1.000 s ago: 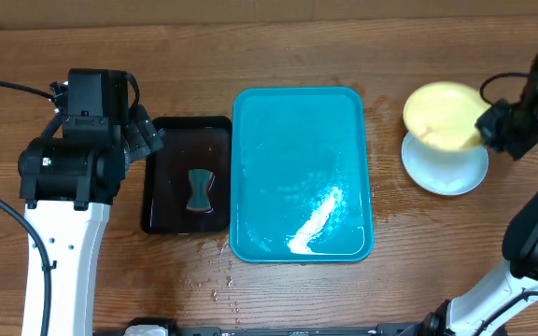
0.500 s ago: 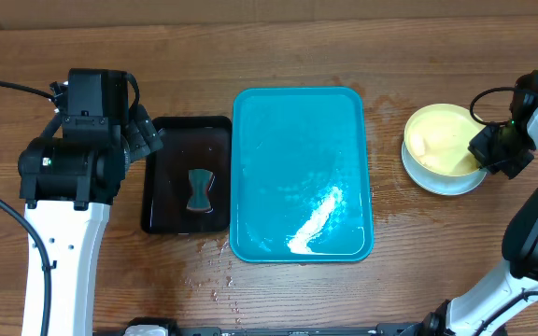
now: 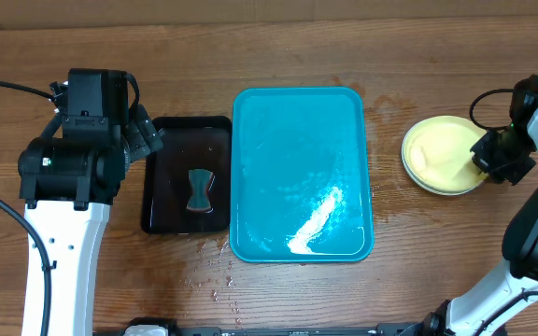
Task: Clean dirty plates on tray and stack at the side
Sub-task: 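Release the yellow plate and hold right gripper above the stack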
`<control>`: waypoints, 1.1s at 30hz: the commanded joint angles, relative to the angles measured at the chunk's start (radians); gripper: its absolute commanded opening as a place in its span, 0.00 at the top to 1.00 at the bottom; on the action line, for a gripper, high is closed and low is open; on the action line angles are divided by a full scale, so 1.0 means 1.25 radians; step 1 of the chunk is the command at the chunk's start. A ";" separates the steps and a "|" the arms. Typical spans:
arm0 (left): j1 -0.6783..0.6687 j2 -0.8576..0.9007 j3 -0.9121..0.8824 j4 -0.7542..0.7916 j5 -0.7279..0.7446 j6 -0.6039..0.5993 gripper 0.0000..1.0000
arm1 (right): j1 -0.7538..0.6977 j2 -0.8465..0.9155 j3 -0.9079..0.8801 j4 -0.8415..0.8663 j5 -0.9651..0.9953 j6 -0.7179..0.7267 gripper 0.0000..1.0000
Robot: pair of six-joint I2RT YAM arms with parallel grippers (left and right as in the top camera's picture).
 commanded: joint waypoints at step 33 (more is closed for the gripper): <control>0.000 0.001 0.009 0.001 -0.004 -0.014 0.00 | 0.219 -0.007 -0.006 0.234 -0.258 -0.524 0.00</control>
